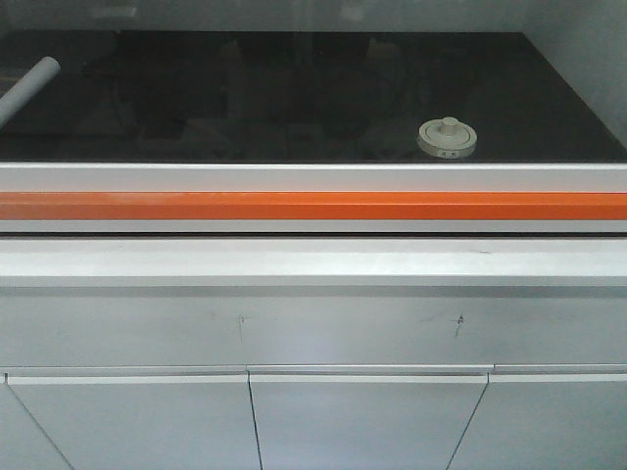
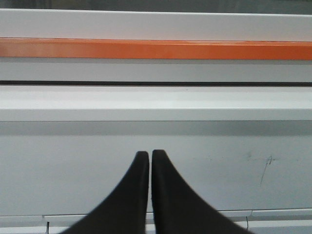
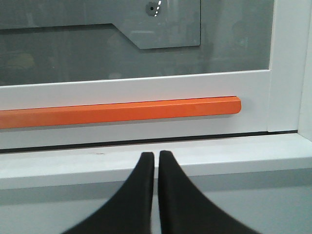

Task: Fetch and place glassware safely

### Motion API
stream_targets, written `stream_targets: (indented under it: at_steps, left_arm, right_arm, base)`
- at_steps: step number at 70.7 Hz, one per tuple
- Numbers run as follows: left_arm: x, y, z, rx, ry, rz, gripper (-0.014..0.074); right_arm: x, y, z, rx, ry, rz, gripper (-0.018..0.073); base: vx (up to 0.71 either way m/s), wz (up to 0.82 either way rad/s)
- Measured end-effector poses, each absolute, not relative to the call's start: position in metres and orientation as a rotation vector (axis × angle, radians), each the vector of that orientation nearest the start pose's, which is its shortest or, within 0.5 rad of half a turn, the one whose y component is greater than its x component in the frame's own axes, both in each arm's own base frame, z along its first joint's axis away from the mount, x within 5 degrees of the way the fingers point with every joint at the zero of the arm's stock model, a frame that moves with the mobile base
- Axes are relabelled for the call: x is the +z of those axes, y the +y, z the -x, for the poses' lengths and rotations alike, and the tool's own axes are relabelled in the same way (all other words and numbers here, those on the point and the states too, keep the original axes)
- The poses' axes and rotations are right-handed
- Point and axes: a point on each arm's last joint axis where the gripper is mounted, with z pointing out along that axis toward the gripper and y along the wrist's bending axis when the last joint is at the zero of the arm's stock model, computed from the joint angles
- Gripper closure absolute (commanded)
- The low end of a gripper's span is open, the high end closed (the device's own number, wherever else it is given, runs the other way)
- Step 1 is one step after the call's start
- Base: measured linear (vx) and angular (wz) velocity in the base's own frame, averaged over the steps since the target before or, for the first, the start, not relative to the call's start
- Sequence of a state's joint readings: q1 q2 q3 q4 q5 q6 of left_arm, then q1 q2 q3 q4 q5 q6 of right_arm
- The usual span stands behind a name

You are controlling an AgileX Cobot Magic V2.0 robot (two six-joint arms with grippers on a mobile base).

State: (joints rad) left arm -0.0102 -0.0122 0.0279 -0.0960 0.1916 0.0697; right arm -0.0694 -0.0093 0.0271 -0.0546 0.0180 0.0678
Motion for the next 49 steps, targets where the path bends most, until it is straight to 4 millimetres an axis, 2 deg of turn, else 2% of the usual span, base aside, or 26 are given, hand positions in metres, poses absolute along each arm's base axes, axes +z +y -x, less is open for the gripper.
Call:
stream_targets:
  at_steps: [49]
  left_arm:
    - [0.1871, -0.0022, -0.0560, -0.042, 1.690, -0.001, 0.0603]
  right_arm:
    - [0.2029, -0.0040, -0.0566, -0.046, 1.518, -0.063, 0.0563]
  base:
    - [0.00, 0.00]
